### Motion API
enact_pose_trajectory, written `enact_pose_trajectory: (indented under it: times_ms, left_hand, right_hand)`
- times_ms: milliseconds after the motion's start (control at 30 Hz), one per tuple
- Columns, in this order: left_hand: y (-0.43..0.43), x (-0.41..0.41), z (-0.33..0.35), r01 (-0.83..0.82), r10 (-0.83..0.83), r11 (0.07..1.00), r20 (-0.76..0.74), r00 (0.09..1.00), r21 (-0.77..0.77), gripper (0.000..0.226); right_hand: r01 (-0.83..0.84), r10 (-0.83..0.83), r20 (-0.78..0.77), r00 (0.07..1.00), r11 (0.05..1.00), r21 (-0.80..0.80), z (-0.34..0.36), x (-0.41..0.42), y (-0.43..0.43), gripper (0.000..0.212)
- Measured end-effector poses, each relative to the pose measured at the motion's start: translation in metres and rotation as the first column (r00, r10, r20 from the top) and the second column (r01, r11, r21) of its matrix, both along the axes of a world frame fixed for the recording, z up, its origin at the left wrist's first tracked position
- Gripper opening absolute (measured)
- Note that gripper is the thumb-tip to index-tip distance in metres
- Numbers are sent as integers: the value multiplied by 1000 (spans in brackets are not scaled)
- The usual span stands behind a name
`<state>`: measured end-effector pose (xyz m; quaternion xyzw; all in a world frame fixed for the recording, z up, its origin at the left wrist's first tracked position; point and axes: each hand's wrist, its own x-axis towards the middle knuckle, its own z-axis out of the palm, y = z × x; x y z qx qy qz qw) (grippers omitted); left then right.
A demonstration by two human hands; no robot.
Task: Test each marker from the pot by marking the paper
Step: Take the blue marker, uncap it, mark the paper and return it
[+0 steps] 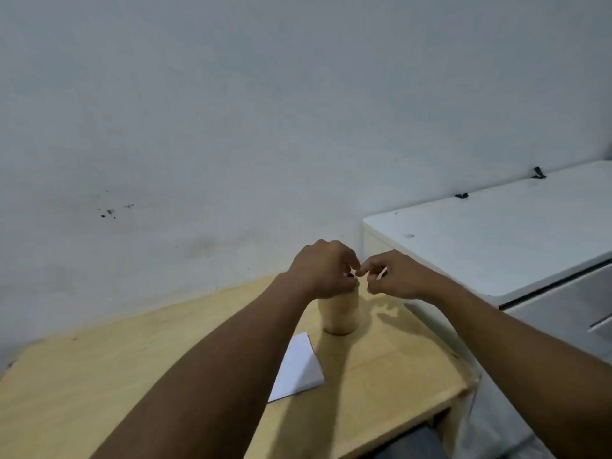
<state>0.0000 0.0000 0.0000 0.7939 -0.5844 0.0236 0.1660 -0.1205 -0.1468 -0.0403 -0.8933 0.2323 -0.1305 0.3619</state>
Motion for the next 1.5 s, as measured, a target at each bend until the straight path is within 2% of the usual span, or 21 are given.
enact_pose_trajectory:
  times_ms: [100, 167, 233, 333, 467, 600, 733, 867, 1000, 1067, 1133, 1200, 1300, 1400, 1500]
  left_hand:
    - [-8, 2, -2, 0, -2, 999, 53, 999, 35, 22]
    - [-9, 5, -1, -21, 21, 999, 20, 1000, 29, 19]
    - [-9, 8, 5, -35, 34, 999, -37, 999, -29, 16]
    - [-3, 10, 23, -57, 40, 979, -91, 995, -198, 12]
    - [16, 8, 60, -77, 39, 925, -111, 993, -372, 16]
    - [51, 15, 94, -121, 81, 883, -108, 991, -454, 21]
    - [100, 38, 104, -282, 173, 839, -263, 949, -465, 24]
    - [163, 53, 77, -393, 115, 812, -542, 832, -431, 32]
    - [214, 60, 39, -484, 49, 784, -738, 673, -389, 26]
    - [235, 69, 19, -543, 26, 743, -793, 609, -392, 21]
    - [253, 78, 1, -611, 21, 694, -838, 546, -381, 19]
    - [266, 84, -17, -652, 1, 670, -877, 480, -356, 21]
    - [274, 89, -39, -639, -29, 703, -911, 412, -312, 21]
    - [275, 95, -53, -602, -23, 747, -916, 401, -283, 27]
    - [277, 103, -63, -585, -26, 766, -922, 386, -266, 29]
  right_hand:
    - [-6, 6, -5, 1000, 1000, 30, -6, 4, -3, 32]
    - [5, -6, 10, 1000, 997, 71, -8, 6, -2, 32]
    - [-12, 10, 31, 999, 995, 98, -6, 6, 0, 32]
    - [-65, 59, 47, 997, 990, 124, 3, 6, 11, 27]
    - [-90, 59, 212, 975, 986, 143, 27, 14, 28, 14]
    - [-150, 78, 341, 937, 971, 188, 68, 18, 49, 18]
    - [-269, 173, 364, 915, 934, 233, 103, 22, 77, 23]
    - [-387, 232, 363, 903, 805, 449, 109, 41, 107, 17]
    - [-365, 257, 260, 931, 690, 625, 93, 71, 144, 10]
    - [-366, 256, 264, 930, 576, 731, 81, 85, 162, 14]
    - [-398, 218, 336, 916, 410, 820, 66, 99, 179, 24]
    - [-425, 179, 387, 905, 318, 848, 50, 112, 195, 32]
    - [-393, 190, 346, 919, 352, 850, 24, 126, 219, 35]
    - [-344, 201, 282, 938, 457, 820, 1, 142, 234, 30]
    - [-344, 198, 281, 939, 520, 782, -9, 153, 240, 25]
